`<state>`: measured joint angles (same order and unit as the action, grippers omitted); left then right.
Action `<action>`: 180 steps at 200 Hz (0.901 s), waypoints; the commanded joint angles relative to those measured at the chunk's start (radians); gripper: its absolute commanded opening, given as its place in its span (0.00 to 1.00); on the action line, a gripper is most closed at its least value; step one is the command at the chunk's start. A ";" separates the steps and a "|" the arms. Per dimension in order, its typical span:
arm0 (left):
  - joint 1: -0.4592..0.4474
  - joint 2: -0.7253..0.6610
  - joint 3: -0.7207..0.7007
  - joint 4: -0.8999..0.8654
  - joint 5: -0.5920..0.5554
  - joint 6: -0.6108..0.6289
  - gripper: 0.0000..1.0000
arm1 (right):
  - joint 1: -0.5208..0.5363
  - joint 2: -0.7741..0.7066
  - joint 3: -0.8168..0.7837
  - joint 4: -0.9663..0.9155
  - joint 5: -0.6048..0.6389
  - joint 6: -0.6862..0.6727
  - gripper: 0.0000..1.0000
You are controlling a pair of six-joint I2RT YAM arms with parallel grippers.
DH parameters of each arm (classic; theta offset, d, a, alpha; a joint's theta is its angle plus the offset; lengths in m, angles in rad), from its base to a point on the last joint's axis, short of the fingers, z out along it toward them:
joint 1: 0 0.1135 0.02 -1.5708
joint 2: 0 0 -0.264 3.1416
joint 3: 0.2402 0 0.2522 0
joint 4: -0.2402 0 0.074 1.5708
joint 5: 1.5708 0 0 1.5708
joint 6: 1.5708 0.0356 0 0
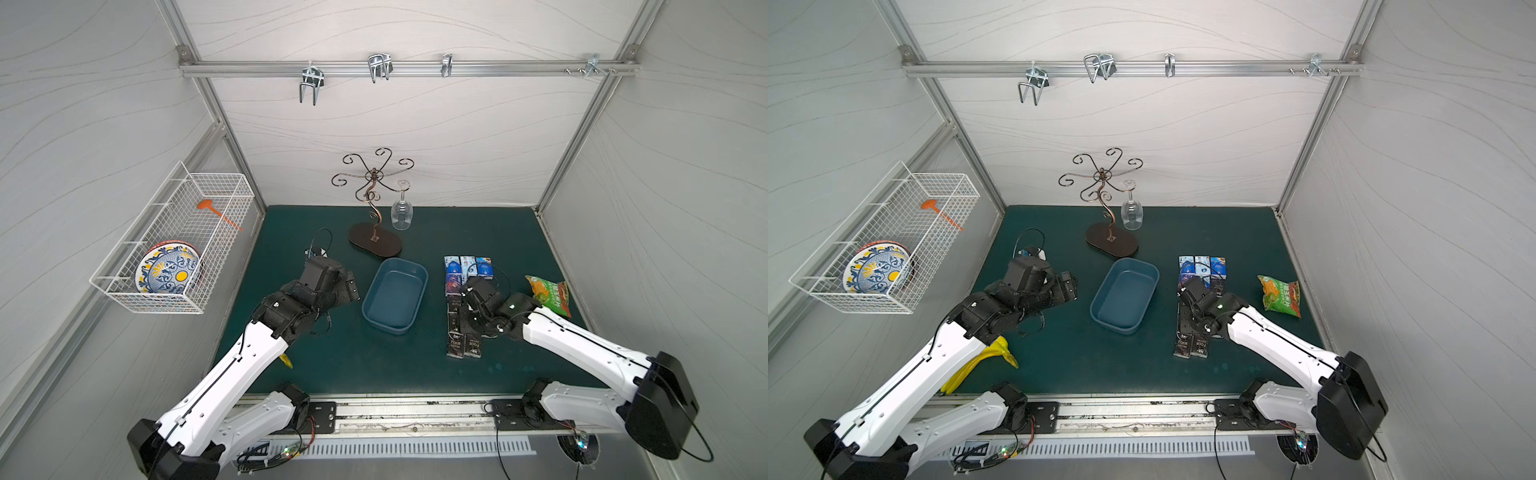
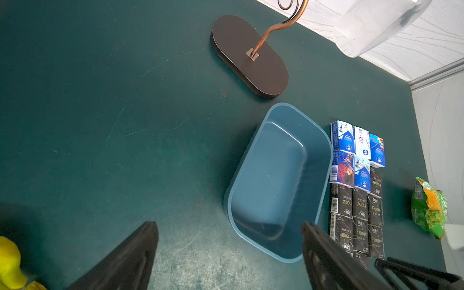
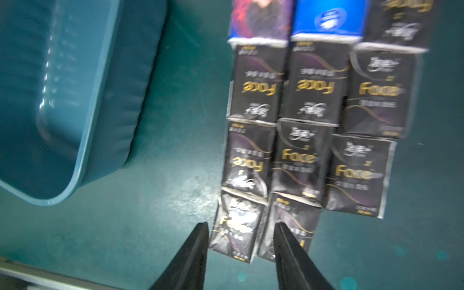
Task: Take the pocket tissues out of the storage box
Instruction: Adjust the pocket tissues at the center of the board.
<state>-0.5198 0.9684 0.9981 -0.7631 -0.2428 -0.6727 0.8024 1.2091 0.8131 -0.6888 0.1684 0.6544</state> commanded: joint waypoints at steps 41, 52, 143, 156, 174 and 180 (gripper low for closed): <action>0.003 -0.005 0.033 0.011 -0.011 0.007 0.93 | 0.135 0.143 -0.012 0.104 -0.070 0.036 0.47; 0.003 -0.007 0.033 0.011 -0.012 0.007 0.93 | 0.155 0.171 -0.003 0.119 -0.071 0.040 0.46; 0.003 -0.025 0.031 -0.002 -0.029 0.017 0.93 | 0.214 0.316 0.040 0.115 -0.067 0.052 0.46; 0.003 -0.022 0.031 0.001 -0.024 0.014 0.93 | 0.213 0.316 0.031 0.115 -0.064 0.056 0.47; 0.004 -0.020 0.030 0.004 -0.020 0.013 0.93 | 0.212 0.316 0.027 0.117 -0.064 0.059 0.47; 0.004 -0.020 0.031 0.004 -0.020 0.013 0.93 | 0.213 0.315 0.027 0.117 -0.063 0.058 0.47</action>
<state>-0.5198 0.9550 0.9981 -0.7700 -0.2543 -0.6689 1.0107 1.5177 0.8482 -0.5617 0.1040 0.6952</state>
